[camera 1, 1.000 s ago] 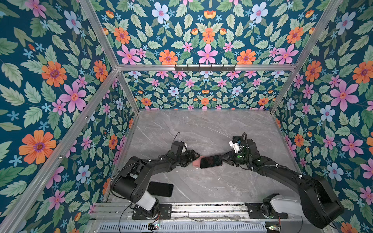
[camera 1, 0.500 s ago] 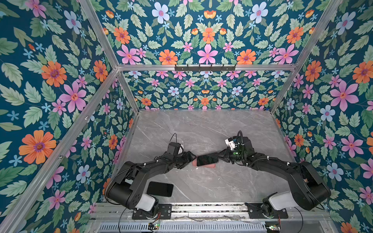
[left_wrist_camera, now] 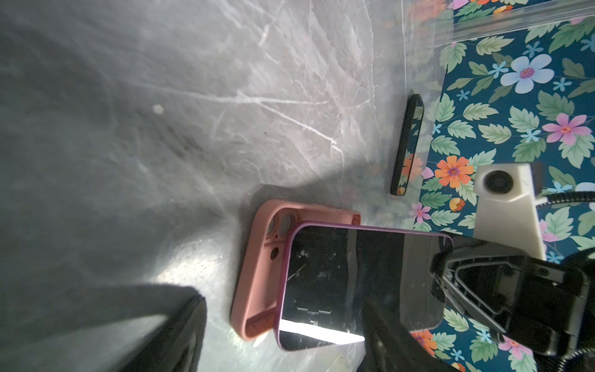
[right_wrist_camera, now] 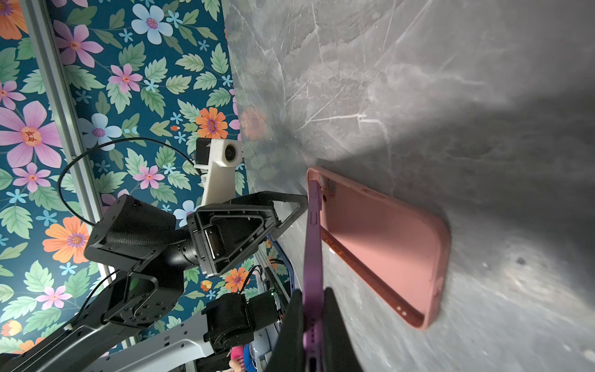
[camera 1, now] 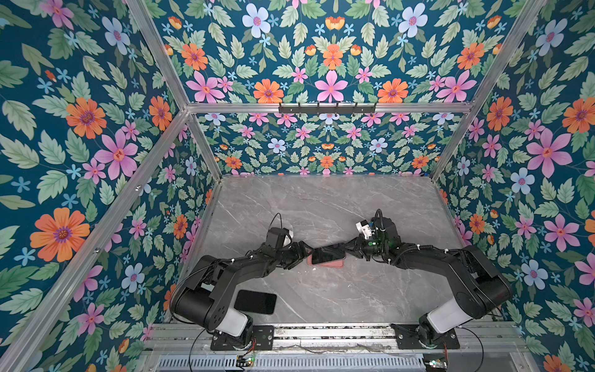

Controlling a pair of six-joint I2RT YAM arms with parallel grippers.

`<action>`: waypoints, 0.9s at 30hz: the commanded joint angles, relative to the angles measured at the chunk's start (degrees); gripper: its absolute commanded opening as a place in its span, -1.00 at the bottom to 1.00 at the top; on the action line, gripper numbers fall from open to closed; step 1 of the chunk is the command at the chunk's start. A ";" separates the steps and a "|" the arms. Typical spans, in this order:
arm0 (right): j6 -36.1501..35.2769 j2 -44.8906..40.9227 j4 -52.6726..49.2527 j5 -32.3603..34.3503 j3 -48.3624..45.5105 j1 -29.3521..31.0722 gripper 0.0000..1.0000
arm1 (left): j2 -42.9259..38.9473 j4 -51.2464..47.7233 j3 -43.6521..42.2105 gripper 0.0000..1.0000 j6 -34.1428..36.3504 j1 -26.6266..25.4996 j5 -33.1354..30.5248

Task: Put the phone into the phone case
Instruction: 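Bring the grippers together, inserting the purple phone into the pink case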

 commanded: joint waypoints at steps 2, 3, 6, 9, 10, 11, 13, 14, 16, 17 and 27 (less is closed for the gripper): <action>0.80 0.98 4.14 -1.76 0.35 0.11 -1.00 | 0.82 -0.11 -0.69 0.54 -0.80 -0.02 0.23; 0.81 1.28 4.38 -1.77 0.44 0.05 -1.00 | 1.08 0.16 -0.72 0.54 -0.88 -0.02 0.35; 0.89 2.13 5.10 -1.83 0.36 0.06 -1.00 | 1.75 0.61 -0.82 0.52 -1.02 -0.03 0.68; 1.01 2.84 5.88 -1.96 0.35 0.10 -1.00 | 1.98 1.38 -1.00 0.51 -1.37 -0.10 1.05; 1.03 2.99 6.15 -1.98 0.35 0.10 -1.00 | 1.98 1.50 -1.00 0.51 -1.34 -0.10 1.08; 1.03 3.16 6.24 -1.97 0.35 0.06 -1.00 | 2.06 1.58 -0.90 0.51 -1.37 -0.11 1.18; 0.89 3.67 6.68 -1.97 0.35 0.04 -1.00 | 2.05 1.68 -0.94 0.51 -1.45 -0.19 1.24; 0.80 3.70 6.92 -1.98 0.35 0.11 -1.00 | 2.01 1.76 -1.00 0.51 -1.45 -0.19 1.31; 0.72 4.65 7.41 -1.98 0.27 0.04 -1.00 | 2.24 1.86 -1.06 0.51 -1.43 -0.19 1.34; 0.71 5.85 7.65 -2.05 0.22 0.08 -1.00 | 2.31 1.95 -1.08 0.51 -1.50 -0.19 1.37; 1.41 8.31 11.17 -1.83 -0.83 0.48 -1.00 | 2.42 2.83 -1.07 0.50 -2.12 -0.31 1.56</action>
